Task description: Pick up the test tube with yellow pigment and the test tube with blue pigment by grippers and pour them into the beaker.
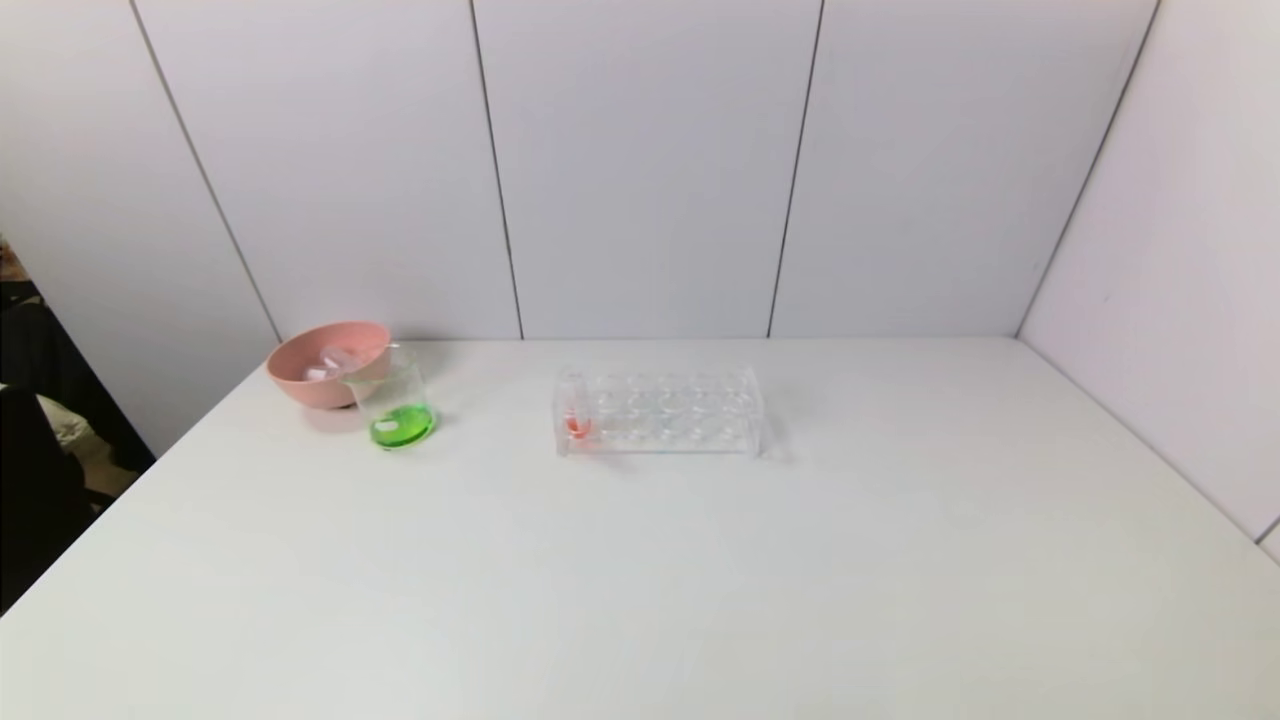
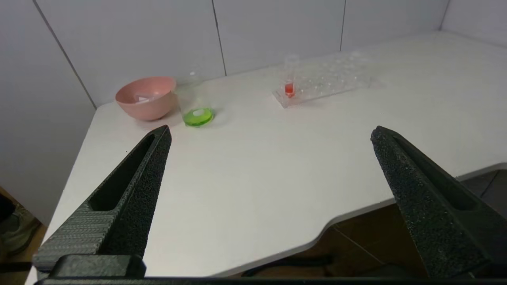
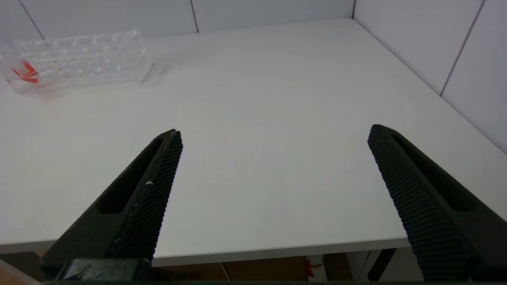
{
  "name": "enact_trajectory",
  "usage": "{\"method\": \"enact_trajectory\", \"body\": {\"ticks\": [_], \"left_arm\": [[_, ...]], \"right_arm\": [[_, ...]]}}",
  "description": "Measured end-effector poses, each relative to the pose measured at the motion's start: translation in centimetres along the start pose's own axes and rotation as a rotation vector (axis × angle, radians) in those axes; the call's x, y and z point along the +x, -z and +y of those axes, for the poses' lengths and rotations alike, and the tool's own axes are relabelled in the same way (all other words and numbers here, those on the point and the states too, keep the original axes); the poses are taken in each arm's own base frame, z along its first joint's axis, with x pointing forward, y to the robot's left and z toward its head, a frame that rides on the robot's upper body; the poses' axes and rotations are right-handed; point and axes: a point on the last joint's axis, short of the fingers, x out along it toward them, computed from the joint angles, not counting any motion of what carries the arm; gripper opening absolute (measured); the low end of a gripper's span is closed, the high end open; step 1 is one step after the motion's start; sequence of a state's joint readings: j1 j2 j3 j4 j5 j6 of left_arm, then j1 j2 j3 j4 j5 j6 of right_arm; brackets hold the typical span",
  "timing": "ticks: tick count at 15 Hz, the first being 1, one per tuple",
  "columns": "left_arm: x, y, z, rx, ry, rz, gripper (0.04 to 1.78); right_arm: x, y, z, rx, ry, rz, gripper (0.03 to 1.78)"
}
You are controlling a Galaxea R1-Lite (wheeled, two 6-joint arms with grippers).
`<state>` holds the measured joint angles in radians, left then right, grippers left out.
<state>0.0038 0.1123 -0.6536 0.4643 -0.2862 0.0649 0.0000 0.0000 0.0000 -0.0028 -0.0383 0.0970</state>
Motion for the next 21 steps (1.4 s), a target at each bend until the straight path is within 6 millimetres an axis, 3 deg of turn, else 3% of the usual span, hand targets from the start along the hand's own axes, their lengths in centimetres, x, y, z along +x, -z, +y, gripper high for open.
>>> {"method": "enact_trajectory", "body": {"ticks": [6, 9, 13, 21], "left_arm": [[3.2, 8.7, 0.5, -0.016, -0.026, 0.111, 1.76], [4.6, 11.7, 1.2, -0.041, -0.225, 0.107, 1.76], [4.9, 12.3, 1.4, -0.160, -0.308, 0.050, 1.76], [4.9, 12.5, 1.4, -0.165, -0.309, 0.054, 1.76]], "right_arm": [[0.0, 0.0, 0.0, 0.000, 0.000, 0.000, 1.71], [0.0, 0.0, 0.0, 0.000, 0.000, 0.000, 1.71], [0.0, 0.0, 0.0, 0.000, 0.000, 0.000, 1.71], [0.0, 0.0, 0.0, 0.000, 0.000, 0.000, 1.71]]}}
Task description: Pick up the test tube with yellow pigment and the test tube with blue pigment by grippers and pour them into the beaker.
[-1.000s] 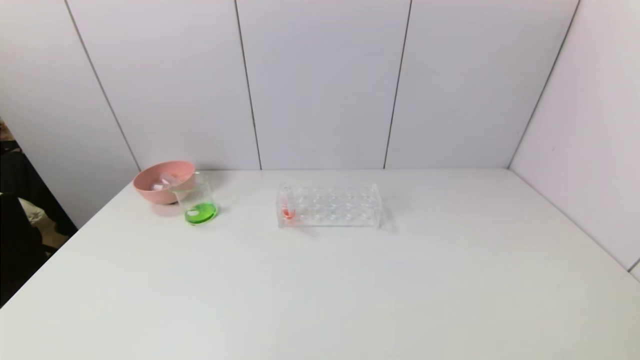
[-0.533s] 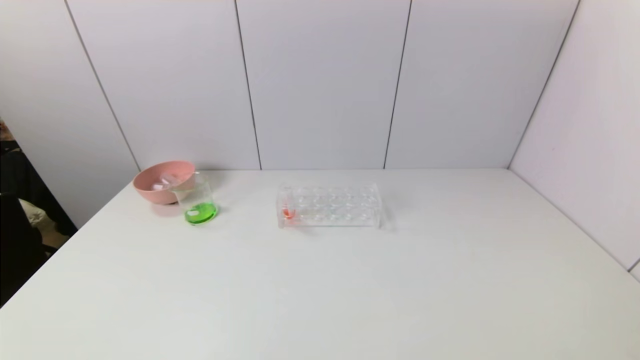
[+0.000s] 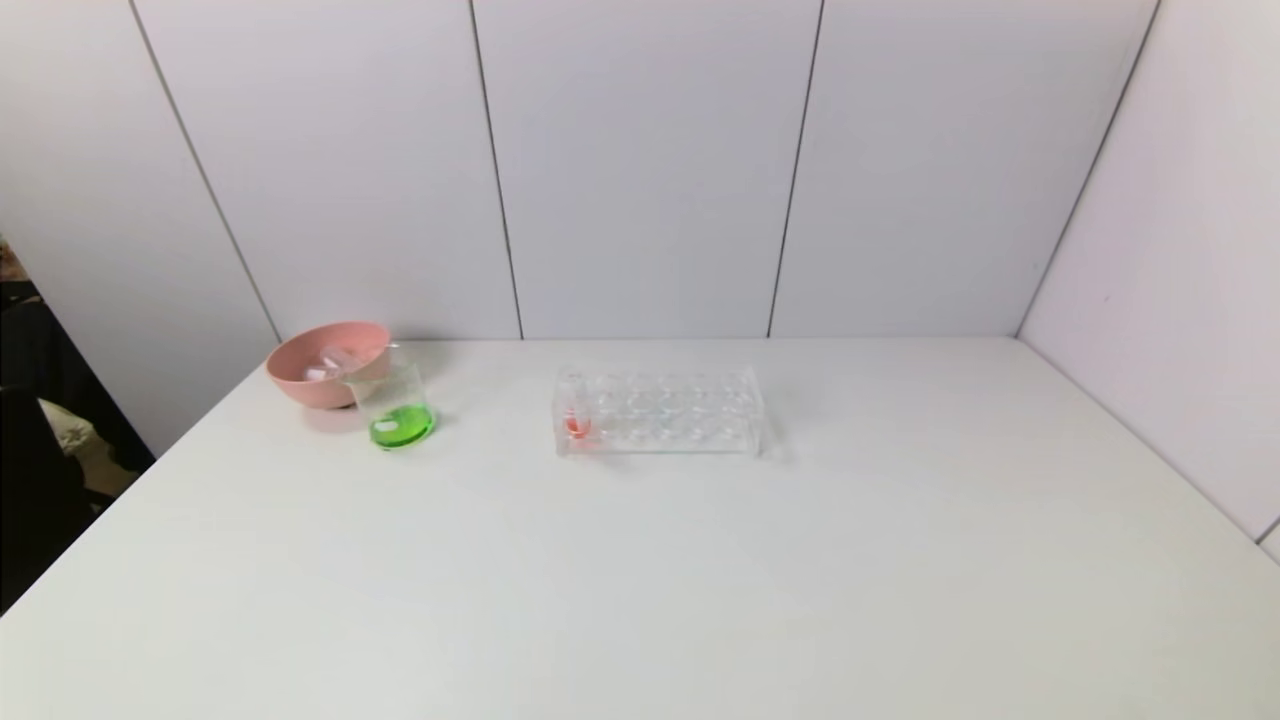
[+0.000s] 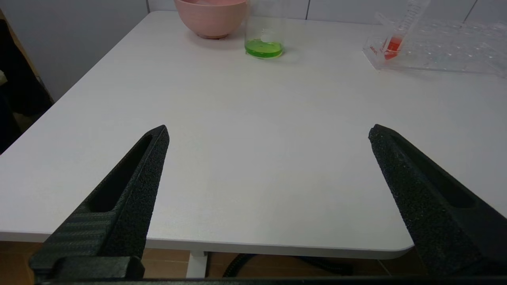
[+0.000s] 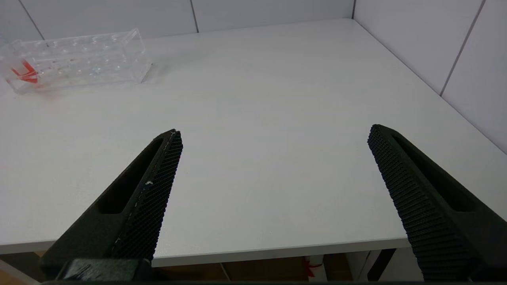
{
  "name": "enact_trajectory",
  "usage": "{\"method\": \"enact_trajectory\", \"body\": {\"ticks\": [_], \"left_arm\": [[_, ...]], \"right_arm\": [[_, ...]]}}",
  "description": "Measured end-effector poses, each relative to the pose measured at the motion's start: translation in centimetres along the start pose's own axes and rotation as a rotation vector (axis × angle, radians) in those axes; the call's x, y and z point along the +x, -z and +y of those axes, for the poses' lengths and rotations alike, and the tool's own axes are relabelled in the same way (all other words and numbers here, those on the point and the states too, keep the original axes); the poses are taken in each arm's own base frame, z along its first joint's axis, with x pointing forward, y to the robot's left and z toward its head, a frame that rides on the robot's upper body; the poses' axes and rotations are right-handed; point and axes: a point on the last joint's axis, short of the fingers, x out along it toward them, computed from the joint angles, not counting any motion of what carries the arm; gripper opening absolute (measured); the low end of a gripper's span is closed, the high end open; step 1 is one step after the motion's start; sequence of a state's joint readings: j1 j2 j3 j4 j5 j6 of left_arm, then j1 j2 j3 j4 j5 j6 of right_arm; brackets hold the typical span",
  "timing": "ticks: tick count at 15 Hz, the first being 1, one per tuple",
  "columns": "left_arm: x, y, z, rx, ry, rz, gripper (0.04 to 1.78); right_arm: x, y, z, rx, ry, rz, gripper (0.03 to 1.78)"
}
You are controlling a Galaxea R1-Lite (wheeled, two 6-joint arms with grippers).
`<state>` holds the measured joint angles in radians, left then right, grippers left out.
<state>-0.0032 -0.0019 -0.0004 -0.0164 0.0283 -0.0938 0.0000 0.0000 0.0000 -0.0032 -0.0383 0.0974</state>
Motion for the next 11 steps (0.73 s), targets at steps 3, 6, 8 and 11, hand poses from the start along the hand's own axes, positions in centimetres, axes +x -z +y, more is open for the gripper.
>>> {"method": "enact_trajectory", "body": {"ticks": [3, 6, 8, 11], "left_arm": [[0.00, 0.00, 0.00, 0.000, 0.000, 0.000, 1.76], [0.00, 0.00, 0.00, 0.001, 0.000, 0.000, 1.76], [0.00, -0.01, 0.00, 0.001, 0.000, 0.000, 1.76], [0.00, 0.00, 0.00, 0.001, 0.000, 0.001, 1.76]], "right_arm": [[0.00, 0.00, 0.00, 0.000, 0.000, 0.000, 1.71], [0.00, -0.01, 0.00, -0.002, -0.001, -0.001, 1.71], [0.00, 0.00, 0.00, 0.000, 0.000, 0.000, 1.71], [0.00, -0.01, 0.00, -0.001, 0.000, -0.001, 1.71]]}}
